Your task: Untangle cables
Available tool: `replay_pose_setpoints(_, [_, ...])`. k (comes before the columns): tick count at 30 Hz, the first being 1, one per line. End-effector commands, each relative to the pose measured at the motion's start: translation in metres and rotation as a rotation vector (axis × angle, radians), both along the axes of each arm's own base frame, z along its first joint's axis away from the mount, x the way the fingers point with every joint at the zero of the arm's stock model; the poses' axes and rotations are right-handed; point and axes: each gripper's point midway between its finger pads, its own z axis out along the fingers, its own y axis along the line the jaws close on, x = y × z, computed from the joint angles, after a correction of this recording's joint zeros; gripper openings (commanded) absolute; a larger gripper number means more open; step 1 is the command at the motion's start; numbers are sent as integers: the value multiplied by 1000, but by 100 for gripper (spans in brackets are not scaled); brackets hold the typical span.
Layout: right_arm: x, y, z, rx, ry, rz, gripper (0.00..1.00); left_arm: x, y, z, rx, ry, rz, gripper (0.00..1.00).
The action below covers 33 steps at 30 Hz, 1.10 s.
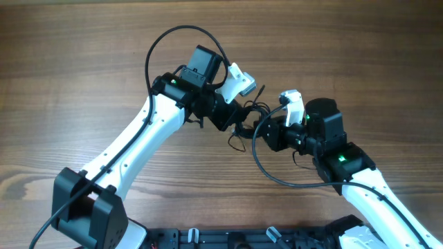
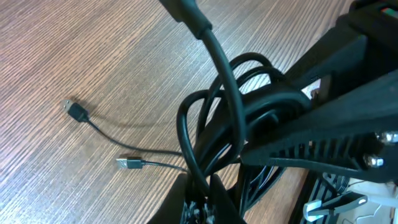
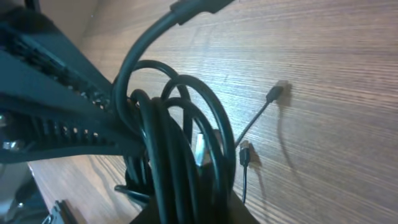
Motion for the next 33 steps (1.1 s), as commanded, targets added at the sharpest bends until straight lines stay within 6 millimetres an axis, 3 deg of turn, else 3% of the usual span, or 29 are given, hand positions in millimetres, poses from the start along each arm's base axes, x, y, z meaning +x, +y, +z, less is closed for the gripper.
replay_pose_setpoints(1, [1,3,4,22,8,2,4,1,-4,12,-37,-41,-32,17])
replay_pose_setpoints(2, [4,0,3,29,33,-43,4,2,-4,13,-38,-42,-32,30])
replay_pose_setpoints(6, [18,-14,-1,89,144,-261,4,8,-8,16,-61,-13,38,56])
replay_pose_setpoints(10, [26,-13,9,152,149,-314,4,19,-14,24,-108,40,158,56])
replay_pose_setpoints(15, [28,-12,12,181,158,-330,4,25,-17,28,-133,64,217,48])
replay_pose_setpoints(19, [35,-16,16,240,192,-419,4,28,-17,29,-152,166,346,52])
replay_pose_setpoints(21, [45,-31,14,243,192,-539,4,39,-7,22,-110,198,501,64])
replay_pose_setpoints(23, [54,-49,12,247,183,-680,4,60,19,10,-37,206,787,100])
replay_pose_setpoints(26, [58,-56,12,272,194,-751,4,73,23,14,-84,240,949,100])
replay_pose_setpoints(30, [58,-56,9,300,227,-778,4,66,5,19,-151,342,989,97])
replay_pose_setpoints(33, [59,-54,0,305,268,-793,4,55,-9,19,-148,359,968,72])
